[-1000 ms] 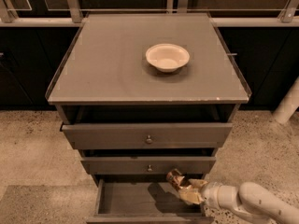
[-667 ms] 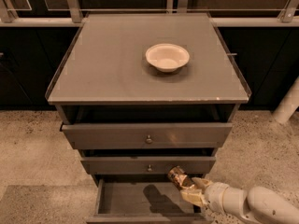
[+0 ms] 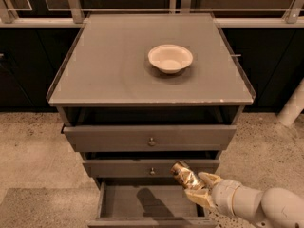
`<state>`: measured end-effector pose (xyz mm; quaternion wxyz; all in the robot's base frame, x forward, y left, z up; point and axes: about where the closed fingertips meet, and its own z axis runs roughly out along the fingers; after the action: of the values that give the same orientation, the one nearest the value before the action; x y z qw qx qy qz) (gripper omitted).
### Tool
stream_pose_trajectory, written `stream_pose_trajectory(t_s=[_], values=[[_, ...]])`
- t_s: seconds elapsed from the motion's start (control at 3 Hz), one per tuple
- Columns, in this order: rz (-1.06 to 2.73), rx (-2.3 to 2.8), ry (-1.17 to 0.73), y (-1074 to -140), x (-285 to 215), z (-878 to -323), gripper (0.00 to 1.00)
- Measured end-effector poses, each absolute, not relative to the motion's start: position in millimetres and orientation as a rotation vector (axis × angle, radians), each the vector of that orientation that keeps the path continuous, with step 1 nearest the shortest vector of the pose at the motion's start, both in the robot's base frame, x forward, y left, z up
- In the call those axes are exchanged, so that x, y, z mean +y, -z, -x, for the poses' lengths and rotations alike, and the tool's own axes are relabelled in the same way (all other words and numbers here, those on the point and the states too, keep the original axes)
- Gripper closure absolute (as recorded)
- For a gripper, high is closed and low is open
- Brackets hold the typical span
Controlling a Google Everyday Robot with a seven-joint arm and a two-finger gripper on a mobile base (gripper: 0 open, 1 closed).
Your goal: Pick orange can from bottom drawer and place on counter
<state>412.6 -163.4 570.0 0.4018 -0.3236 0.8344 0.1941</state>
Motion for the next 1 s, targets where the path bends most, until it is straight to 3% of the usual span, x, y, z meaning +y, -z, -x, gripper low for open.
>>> stream_pose_trajectory(t_s=[0.67, 1.0], values=[[0.819, 2.077, -0.469, -584.4, -169.5, -412.1, 1.00], [0.860, 1.978, -0.366, -654.2, -183.4, -409.8, 1.00]])
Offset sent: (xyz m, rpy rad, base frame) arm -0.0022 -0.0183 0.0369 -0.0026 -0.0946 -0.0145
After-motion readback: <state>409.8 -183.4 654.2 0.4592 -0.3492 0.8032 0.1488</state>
